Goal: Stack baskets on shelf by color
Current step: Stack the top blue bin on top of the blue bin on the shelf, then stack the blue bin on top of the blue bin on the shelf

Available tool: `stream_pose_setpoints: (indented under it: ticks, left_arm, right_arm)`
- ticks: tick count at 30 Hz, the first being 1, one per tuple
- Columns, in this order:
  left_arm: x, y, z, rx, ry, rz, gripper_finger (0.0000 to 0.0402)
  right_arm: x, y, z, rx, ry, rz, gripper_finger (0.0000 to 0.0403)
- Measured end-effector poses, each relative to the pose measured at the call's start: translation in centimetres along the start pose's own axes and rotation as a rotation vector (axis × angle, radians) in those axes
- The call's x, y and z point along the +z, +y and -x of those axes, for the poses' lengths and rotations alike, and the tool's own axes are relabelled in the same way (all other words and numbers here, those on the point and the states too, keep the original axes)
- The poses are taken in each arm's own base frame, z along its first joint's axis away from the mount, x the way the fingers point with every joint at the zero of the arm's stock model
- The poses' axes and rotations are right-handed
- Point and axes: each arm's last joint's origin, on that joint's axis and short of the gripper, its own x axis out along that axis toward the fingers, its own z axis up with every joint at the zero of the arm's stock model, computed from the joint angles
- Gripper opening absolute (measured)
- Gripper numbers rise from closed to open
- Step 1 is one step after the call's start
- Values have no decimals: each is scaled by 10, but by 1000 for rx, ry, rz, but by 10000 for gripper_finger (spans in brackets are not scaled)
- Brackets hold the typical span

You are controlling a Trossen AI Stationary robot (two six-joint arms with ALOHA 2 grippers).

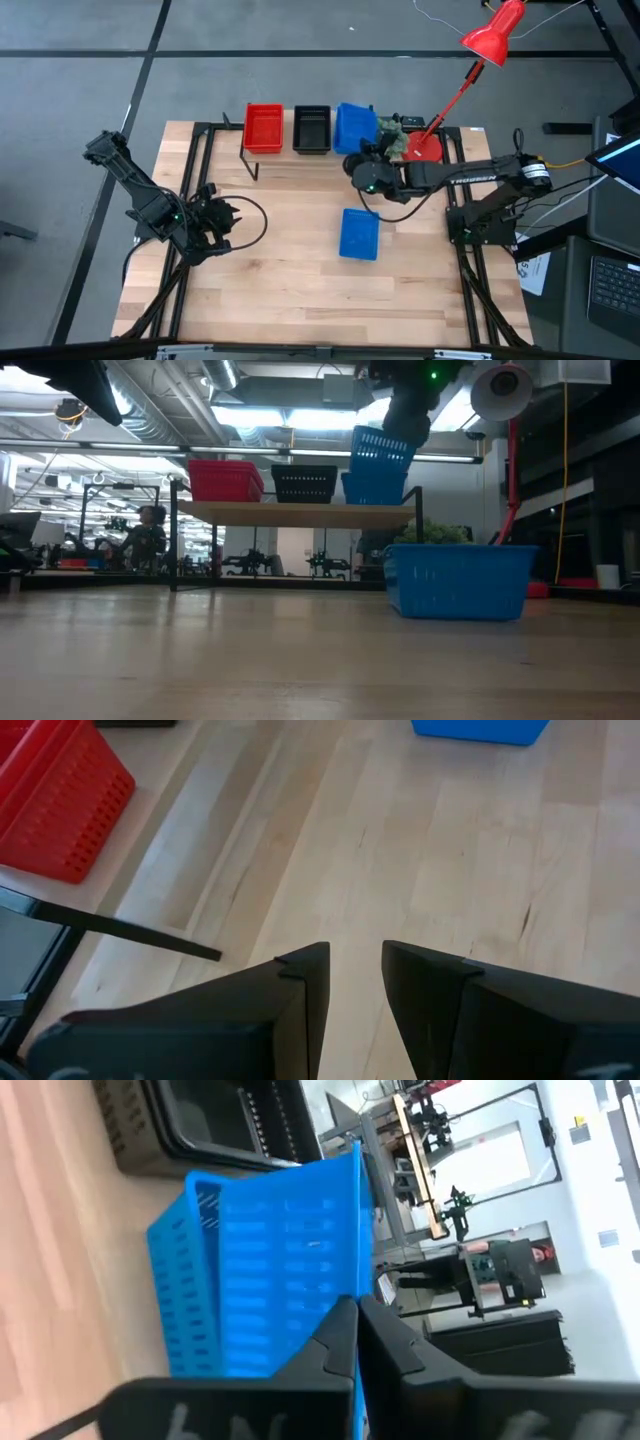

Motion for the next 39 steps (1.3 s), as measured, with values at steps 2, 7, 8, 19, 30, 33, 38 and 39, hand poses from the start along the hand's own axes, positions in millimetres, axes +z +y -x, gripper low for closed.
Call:
stream_pose_setpoints:
  ticks: [2,7,8,19,30,33,38,39]
  left_arm:
    - [0,0,0,0,0,0,87]
    - [0,0,0,0,0,0,87]
    - [0,0,0,0,0,0,87]
    - [0,0,0,0,0,0,87]
    - [0,0,0,1,1,-1,87]
    - [0,0,0,1,1,-1,87]
    - [0,0,0,12,-12,-11,87]
    - [1,0,0,16,-18,-10,87]
  right_arm:
    - [-2,2,-3,-3,6,-1,0]
    - [-4,3,-7,-6,16,-3,0]
    - [-4,2,-7,-6,14,-6,0]
    - [-2,5,-7,85,-29,-14,42]
    - [11,-3,6,87,-92,-68,126]
    - [22,-7,23,103,-149,-94,128]
    - [32,-7,43,224,-237,-210,129]
    - [32,-4,46,275,-251,-231,129]
